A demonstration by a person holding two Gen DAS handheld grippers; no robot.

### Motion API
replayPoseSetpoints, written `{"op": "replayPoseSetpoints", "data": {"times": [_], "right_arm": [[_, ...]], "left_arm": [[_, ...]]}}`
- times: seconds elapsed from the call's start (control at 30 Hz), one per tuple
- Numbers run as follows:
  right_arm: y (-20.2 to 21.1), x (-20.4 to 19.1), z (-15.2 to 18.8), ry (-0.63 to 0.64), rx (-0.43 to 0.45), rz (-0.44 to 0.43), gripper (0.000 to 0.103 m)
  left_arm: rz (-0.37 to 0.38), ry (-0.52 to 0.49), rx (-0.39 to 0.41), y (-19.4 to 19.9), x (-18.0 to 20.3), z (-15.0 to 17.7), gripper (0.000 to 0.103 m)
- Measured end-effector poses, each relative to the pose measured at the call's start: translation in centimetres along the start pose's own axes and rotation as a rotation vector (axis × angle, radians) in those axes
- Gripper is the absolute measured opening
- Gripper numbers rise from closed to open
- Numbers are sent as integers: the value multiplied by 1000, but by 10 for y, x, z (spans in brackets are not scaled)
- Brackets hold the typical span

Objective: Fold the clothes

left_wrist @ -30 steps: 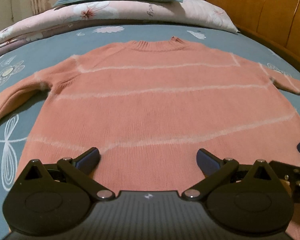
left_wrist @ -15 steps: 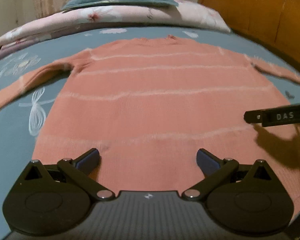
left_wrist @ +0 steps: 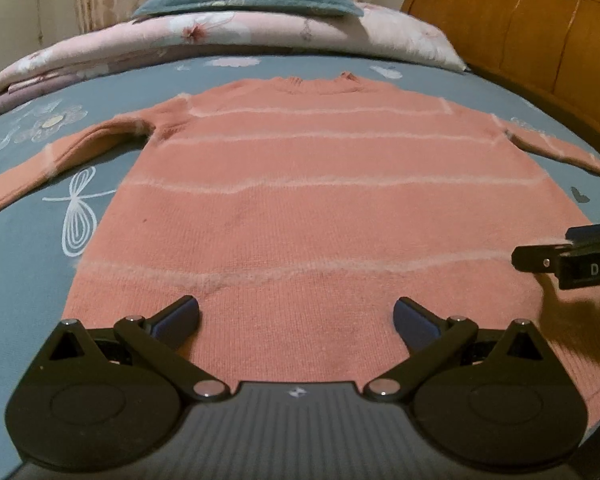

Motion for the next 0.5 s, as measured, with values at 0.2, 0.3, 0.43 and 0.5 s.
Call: {"op": "replayPoseSetpoints", "data": {"times": [0.2, 0.3, 0.43, 0.5], "right_arm": [[4, -4, -7, -34, -35, -30, 103], [8, -6, -11, -74, -27, -85, 103], [9, -10, -16, -126, -29, -136, 103], [9, -15, -19, -132, -31, -157, 103]], "left_arm": [[27, -17, -61, 1, -4, -21, 102], [23, -18, -13, 2, -13, -45, 102], [68, 55, -7, -21, -25, -79, 102], [88, 103, -26, -39, -30, -88, 101]]}}
Point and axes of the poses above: each gripper's, at about its wrist camera, not at the fingertips, and y roughly against the way its jaws point, x to its right, z to its underside, the point moved 5 cm from there along -y, roughly the way its jaws point, and after that the axes turned 9 degrees about y, right-handed, at the moved point
